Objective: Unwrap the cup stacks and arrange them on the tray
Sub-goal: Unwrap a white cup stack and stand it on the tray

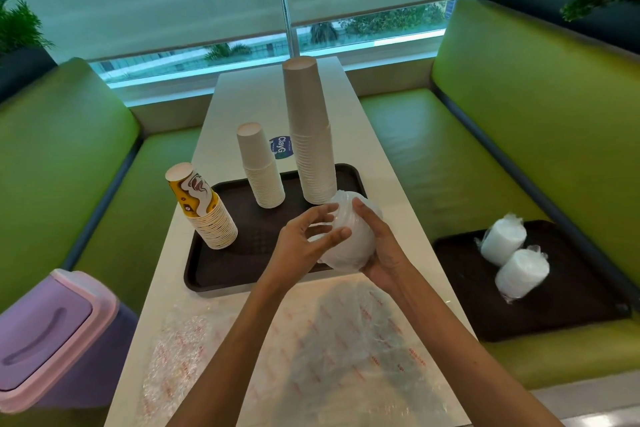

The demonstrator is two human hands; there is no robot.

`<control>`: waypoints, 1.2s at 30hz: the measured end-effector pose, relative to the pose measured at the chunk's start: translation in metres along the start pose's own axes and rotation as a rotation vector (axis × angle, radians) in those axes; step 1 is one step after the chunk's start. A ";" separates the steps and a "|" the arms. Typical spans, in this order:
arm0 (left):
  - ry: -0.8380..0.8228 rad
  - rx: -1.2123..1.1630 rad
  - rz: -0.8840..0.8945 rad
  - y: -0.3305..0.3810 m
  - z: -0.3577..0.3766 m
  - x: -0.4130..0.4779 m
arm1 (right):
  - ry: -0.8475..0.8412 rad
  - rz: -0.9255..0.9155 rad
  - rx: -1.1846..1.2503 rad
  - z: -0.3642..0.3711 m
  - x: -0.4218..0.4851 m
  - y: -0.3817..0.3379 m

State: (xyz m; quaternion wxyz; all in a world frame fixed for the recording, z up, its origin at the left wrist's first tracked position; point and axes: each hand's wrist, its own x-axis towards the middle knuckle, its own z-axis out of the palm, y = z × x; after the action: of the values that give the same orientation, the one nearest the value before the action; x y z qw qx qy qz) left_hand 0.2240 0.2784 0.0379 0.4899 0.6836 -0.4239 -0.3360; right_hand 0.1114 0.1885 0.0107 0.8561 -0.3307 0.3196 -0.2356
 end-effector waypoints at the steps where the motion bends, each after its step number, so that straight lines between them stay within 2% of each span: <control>1: 0.003 -0.003 -0.005 -0.001 0.001 0.000 | -0.001 -0.004 -0.002 -0.001 0.000 0.000; 11: 0.011 -0.022 -0.022 -0.010 0.001 0.005 | 0.008 0.028 0.062 -0.004 0.003 0.003; 17: 0.079 0.050 0.028 -0.012 0.014 0.002 | 0.065 0.006 0.059 -0.005 0.004 0.005; 29: 0.039 0.002 0.000 -0.017 0.013 0.003 | 0.057 0.093 0.049 -0.012 0.009 0.010; 36: -0.067 -0.015 -0.020 -0.018 0.003 0.005 | 0.032 0.123 0.019 -0.015 0.010 0.005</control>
State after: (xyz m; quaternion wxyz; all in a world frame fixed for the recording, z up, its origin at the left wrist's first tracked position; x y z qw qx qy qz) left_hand 0.2280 0.2754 0.0200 0.4773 0.6724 -0.4308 -0.3668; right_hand 0.1091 0.1796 -0.0058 0.8669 -0.2983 0.3508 -0.1908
